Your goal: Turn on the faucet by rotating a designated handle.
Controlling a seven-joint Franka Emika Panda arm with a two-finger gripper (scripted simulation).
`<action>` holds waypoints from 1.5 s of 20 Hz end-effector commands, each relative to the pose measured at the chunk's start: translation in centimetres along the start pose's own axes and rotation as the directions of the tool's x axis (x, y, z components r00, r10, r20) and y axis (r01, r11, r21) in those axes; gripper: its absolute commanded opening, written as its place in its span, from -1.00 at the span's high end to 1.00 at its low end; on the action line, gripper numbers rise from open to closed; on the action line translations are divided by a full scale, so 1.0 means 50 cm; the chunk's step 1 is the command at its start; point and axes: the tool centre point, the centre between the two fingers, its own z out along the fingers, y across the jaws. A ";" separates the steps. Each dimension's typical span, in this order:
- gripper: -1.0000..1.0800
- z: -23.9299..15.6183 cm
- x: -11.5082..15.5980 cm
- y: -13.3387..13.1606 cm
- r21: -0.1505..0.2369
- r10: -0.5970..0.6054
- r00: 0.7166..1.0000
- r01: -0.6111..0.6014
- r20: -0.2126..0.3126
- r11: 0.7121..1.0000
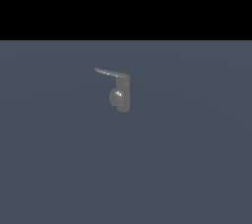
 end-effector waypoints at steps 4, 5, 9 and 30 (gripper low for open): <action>1.00 0.043 0.068 -0.043 0.009 0.152 0.988 -0.152 0.009 0.988; 1.00 0.052 0.080 -0.050 0.009 0.180 0.984 -0.180 0.010 0.984; 1.00 0.090 0.128 -0.079 0.009 0.288 0.958 -0.288 0.012 0.958; 1.00 0.359 0.342 -0.203 0.001 0.758 0.650 -0.759 -0.057 0.651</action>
